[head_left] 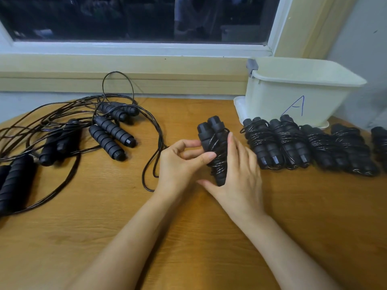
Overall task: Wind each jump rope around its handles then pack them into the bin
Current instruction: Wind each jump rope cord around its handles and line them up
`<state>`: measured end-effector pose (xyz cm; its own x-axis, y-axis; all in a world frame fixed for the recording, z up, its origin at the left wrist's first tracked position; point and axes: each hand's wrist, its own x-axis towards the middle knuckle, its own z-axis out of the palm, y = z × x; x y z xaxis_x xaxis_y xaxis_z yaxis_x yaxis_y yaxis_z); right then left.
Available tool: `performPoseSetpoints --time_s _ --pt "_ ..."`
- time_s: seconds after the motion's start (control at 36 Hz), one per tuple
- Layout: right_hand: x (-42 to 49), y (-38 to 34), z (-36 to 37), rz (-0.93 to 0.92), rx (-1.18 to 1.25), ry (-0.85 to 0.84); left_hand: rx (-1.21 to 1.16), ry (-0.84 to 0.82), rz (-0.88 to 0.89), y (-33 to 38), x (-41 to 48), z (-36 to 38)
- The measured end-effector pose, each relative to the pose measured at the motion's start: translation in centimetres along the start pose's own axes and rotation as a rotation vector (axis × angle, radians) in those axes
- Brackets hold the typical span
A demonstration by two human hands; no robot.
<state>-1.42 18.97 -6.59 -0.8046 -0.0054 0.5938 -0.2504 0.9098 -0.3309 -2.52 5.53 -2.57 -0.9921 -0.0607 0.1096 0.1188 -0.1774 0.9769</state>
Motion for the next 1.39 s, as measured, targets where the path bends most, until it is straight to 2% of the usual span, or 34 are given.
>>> performPoseSetpoints --time_s 0.11,0.22,0.36,0.56,0.72,0.83,0.92,1.03,1.28,1.39 --pt "0.0 0.4 0.0 0.030 0.031 0.028 0.024 -0.052 0.004 -0.3 -0.1 0.2" --pt "0.0 0.9 0.3 0.034 0.183 0.084 0.062 -0.079 0.050 -0.3 0.1 -0.1" --pt "0.3 0.8 0.2 0.080 0.426 0.062 0.075 -0.114 0.093 -0.4 0.4 -0.6" --pt "0.4 0.5 -0.5 0.234 0.895 -0.103 0.035 -0.063 0.093 -0.6 0.9 -0.9" --pt "0.5 0.0 -1.4 0.245 1.073 -0.167 -0.083 -0.053 0.025 -0.7 1.2 -1.2" --pt "0.6 0.1 -1.4 0.227 1.139 -0.216 -0.148 -0.077 -0.046 -0.6 1.6 -1.5" --pt "0.7 0.2 -1.6 0.225 1.169 -0.255 -0.148 -0.172 -0.119 -0.6 1.9 -1.9" --pt "0.8 0.3 -1.9 0.174 1.167 -0.308 -0.144 -0.283 -0.113 -0.5 1.6 -2.1" --pt "0.8 0.8 -1.4 0.100 0.940 -0.217 -0.155 -0.229 -0.081 -0.7 1.4 -1.8" --pt "0.8 1.1 -1.2 0.127 0.978 -0.233 -0.119 -0.191 -0.051 -0.8 1.5 -1.8"
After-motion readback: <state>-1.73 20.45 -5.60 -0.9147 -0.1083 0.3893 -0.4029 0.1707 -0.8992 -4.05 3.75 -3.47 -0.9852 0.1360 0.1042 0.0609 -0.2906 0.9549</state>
